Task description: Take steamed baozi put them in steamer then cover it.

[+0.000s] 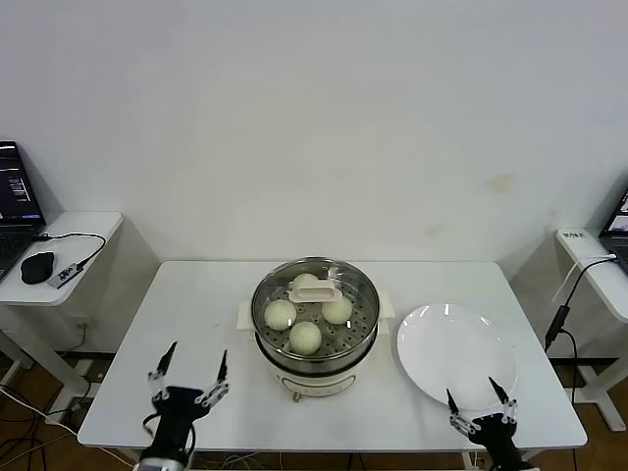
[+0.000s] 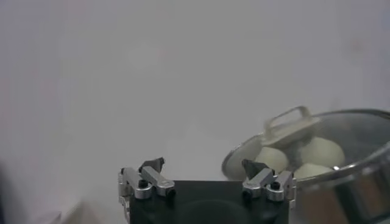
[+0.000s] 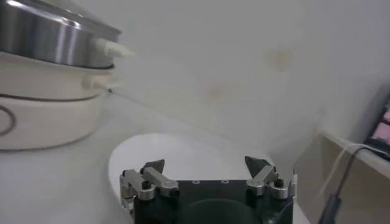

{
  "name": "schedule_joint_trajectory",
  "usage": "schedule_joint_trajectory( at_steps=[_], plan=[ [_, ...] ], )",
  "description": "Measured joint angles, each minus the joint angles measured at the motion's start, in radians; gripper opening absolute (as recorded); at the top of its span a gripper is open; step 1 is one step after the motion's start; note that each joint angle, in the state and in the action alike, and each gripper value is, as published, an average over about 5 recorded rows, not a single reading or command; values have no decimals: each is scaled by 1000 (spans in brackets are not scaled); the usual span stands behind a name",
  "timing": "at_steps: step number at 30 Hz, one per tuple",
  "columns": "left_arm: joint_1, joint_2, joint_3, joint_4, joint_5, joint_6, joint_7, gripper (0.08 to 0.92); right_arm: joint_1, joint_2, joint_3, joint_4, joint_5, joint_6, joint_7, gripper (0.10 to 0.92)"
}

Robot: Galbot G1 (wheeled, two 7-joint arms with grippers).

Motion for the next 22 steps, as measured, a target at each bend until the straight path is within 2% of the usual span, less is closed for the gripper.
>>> schedule_joint_trajectory(
  at_steps=[9,22],
  plan=[
    [56,-46,-55,74,-143,-78,-2,823,-35,-24,-69,41,76,-18,-4,823],
    [58,-113,-62,122,-167,-72,8,823,-54,-16,-130,65,80,-23,2,823]
  ],
)
